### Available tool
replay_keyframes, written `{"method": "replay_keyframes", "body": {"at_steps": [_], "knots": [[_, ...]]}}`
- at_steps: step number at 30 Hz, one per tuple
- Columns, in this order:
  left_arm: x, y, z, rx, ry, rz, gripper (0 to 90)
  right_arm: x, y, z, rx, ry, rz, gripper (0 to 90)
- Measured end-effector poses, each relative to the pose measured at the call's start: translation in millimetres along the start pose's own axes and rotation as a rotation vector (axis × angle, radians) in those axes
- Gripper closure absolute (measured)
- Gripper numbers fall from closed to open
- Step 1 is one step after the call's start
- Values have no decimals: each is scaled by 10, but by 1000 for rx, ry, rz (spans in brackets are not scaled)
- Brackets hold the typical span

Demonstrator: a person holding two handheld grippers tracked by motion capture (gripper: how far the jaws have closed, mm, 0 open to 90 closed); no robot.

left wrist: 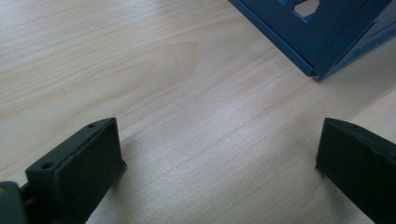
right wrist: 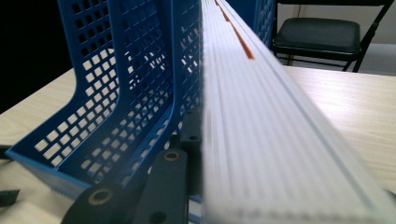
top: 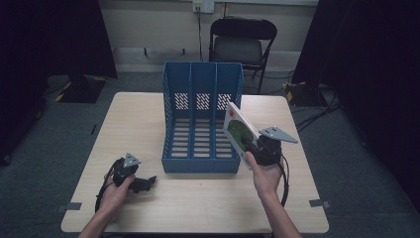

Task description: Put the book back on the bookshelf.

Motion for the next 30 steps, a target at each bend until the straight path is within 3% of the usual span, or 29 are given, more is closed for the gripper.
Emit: {"method": "replay_keyframes", "body": {"at_steps": [20,30], "knots": [[1,-1,-2,1,-2,1,0,-393,122,160,12,-79,-41,763],[1,0,-1,-1,-1,0,0,-625,107,210,10,-104,-23,763]]}}
Point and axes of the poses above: each handheld gripper's, and its own axes: x roughly backward along the jaws, y roughly out of its top, z roughly to its left, the point moved 6 cm from there along -x, roughly forward along the jaws, and after that the axes turned 12 degrees about -x, right-handed, at the moved point
